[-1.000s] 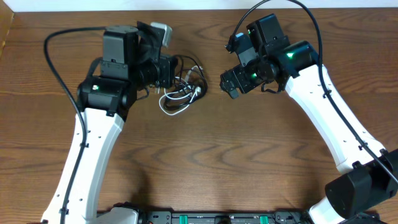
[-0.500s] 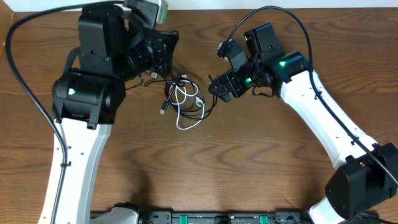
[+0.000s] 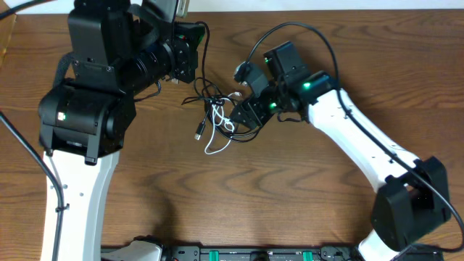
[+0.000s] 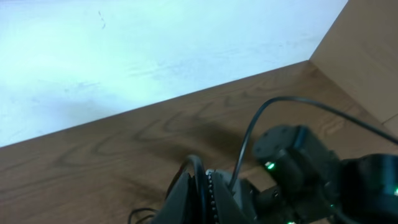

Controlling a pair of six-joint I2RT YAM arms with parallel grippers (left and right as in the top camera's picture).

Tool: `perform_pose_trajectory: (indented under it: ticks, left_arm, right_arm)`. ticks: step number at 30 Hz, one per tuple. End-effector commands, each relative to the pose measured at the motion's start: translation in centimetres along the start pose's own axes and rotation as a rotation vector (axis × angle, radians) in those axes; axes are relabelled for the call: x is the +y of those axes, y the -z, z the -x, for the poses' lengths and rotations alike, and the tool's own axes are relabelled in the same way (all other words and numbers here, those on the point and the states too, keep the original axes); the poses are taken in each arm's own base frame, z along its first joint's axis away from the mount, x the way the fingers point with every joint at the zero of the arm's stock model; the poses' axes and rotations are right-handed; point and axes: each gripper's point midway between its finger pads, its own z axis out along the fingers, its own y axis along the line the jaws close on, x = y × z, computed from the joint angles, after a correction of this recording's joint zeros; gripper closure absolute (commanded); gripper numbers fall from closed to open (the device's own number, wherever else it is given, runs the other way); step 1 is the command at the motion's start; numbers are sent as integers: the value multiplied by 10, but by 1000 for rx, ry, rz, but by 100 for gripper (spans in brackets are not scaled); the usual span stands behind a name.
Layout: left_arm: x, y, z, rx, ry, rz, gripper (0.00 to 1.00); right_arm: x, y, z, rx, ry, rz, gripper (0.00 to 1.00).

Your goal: Untangle cables

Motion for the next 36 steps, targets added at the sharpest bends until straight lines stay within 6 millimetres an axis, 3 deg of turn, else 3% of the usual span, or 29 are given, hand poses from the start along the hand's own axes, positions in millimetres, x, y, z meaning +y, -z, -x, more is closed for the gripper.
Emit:
perform_pose_trajectory:
  ticks: [1,5,6,10,11,13,25,36]
  left_arm:
    - [-4,12,16,-44,-36,4,92]
    - [-6,16,20,-54,-39,4,93]
    - [-6,16,21,-55,-39,4,93]
    - [-6,16,21,-56,-40,3,92]
    - [-6,16,21,-56,-40,3,93]
    - [-6,17,21,-54,-40,4,92]
    - [7,34,22,-36,-77,114,93]
    - [17,35,20,-26,-96,168,93]
  right_arm:
    - [7,-24,-15,59,-17,46,36]
    - [7,-34,-18,73,-21,64,39]
    - [7,-34,-18,70,-22,64,44]
    - [6,-36,-18,70,-23,64,73]
    - [6,-36,-17,67,-21,63,88]
    - [4,-35,-13,52,-17,59,99]
    - [-59,-8,2,-51,-146,-34,99]
    - [-143,47,0,-157,-279,-156,99]
